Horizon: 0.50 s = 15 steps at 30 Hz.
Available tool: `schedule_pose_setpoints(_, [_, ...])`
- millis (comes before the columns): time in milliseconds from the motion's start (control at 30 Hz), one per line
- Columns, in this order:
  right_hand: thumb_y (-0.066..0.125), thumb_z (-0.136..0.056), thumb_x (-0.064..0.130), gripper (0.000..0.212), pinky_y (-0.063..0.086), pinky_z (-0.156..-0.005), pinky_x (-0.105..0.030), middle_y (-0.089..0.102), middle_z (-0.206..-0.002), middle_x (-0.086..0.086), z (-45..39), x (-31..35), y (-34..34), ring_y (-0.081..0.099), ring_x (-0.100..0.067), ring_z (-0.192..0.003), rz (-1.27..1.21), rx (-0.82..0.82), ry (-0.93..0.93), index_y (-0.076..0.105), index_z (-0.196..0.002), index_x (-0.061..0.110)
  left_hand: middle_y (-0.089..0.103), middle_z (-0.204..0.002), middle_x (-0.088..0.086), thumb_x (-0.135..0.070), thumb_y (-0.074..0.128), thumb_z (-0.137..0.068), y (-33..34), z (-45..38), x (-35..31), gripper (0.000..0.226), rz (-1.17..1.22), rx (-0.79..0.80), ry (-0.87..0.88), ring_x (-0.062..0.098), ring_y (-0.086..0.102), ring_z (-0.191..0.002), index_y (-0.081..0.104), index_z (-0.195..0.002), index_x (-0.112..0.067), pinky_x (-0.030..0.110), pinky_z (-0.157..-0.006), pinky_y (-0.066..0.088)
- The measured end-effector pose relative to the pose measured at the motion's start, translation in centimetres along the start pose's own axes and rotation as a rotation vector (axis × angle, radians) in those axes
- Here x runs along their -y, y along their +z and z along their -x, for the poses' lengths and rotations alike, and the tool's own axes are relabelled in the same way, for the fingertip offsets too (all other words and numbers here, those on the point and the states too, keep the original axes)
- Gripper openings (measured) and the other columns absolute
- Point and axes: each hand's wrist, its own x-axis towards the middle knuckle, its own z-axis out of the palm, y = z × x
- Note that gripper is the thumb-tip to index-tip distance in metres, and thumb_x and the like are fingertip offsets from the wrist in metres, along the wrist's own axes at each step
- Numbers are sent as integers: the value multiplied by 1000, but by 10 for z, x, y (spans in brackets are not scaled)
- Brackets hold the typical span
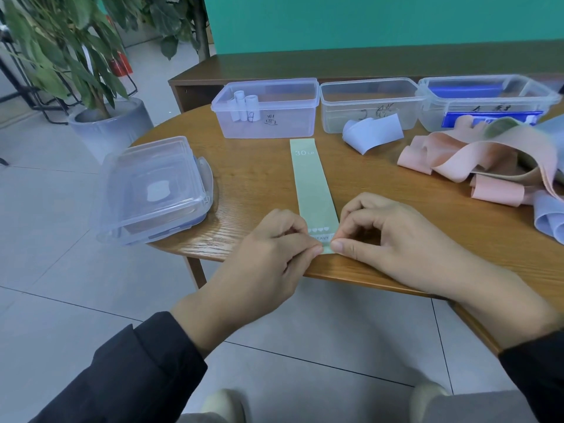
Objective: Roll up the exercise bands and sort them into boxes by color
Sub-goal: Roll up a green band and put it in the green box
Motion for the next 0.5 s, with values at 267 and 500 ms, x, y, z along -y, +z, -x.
schedule_pose_setpoints(267, [72,-88,38,10,45,-81,-21,60,-95,13,-8,-1,3,57,-3,-90,57,-50,108,64,-82,33,64,-85,-13,-17,68,-92,1,-5,-6,10,96,-67,-101,-4,55,-80,77,-96,-20,6,-70,38])
schedule_pose_setpoints(500, [70,-90,36,11,42,-74,-14,60,-90,14,-7,-3,9,57,-2,-88,72,-120,109,62,-84,33,64,-107,5,-21,50,-105,13,7,-1,30,-55,-57,73,22,56,-93,72,-116,-6,29,-86,48])
